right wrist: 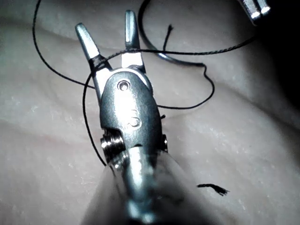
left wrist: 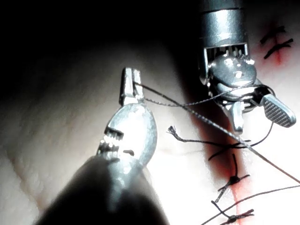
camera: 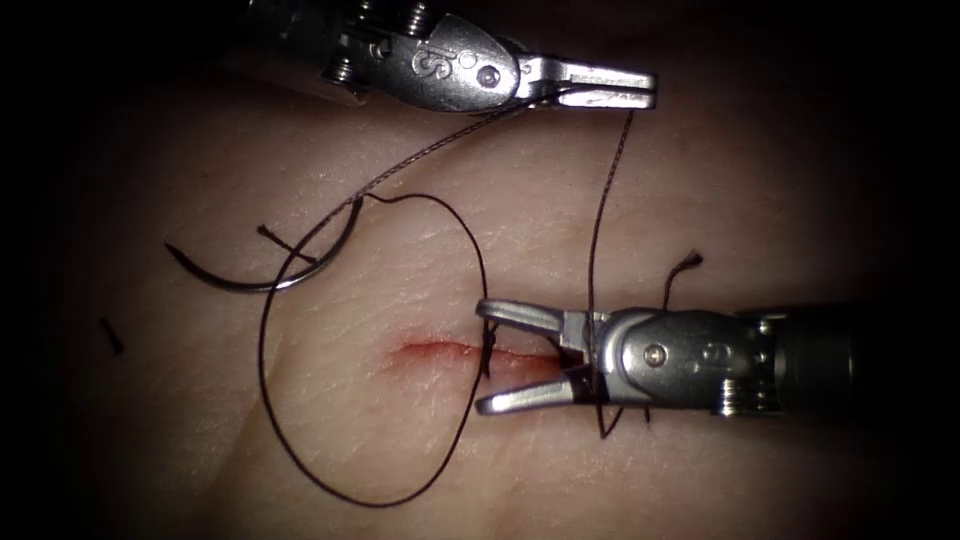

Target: Wound Closure

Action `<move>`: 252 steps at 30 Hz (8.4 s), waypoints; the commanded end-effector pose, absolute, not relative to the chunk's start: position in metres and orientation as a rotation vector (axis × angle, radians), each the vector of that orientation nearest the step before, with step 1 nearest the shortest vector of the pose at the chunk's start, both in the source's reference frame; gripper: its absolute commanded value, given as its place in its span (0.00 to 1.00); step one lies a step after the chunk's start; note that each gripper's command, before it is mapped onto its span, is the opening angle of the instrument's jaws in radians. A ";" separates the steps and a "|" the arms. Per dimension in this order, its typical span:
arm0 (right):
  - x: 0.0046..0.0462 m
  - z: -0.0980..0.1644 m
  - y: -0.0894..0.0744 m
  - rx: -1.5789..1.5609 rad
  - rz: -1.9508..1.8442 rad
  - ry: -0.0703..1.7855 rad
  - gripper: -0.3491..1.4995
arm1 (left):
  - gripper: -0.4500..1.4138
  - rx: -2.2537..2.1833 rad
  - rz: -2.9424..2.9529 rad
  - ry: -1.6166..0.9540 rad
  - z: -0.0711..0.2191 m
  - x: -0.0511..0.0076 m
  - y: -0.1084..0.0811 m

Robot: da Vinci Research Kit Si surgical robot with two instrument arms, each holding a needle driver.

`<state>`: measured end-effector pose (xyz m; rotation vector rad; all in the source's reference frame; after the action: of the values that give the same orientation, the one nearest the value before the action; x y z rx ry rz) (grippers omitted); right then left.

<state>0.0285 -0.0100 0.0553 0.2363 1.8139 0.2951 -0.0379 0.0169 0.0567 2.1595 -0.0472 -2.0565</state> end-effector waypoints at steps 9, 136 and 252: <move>0.0258 0.056 -0.011 0.270 0.368 1.803 0.74 | 0.00 2.169 -2.067 -0.048 0.062 -0.0379 0.016; 0.0152 0.065 -0.014 0.103 0.917 1.259 0.00 | 0.00 2.114 -2.378 0.092 0.069 -0.0357 0.019; 0.0215 0.066 -0.013 0.204 0.770 1.060 0.94 | 0.00 2.199 -2.266 -0.113 0.036 -0.0390 0.014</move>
<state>0.0211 -0.0123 0.0656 0.2004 1.0573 0.7725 -0.0384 0.0139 0.0353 2.1992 -0.1100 -2.2657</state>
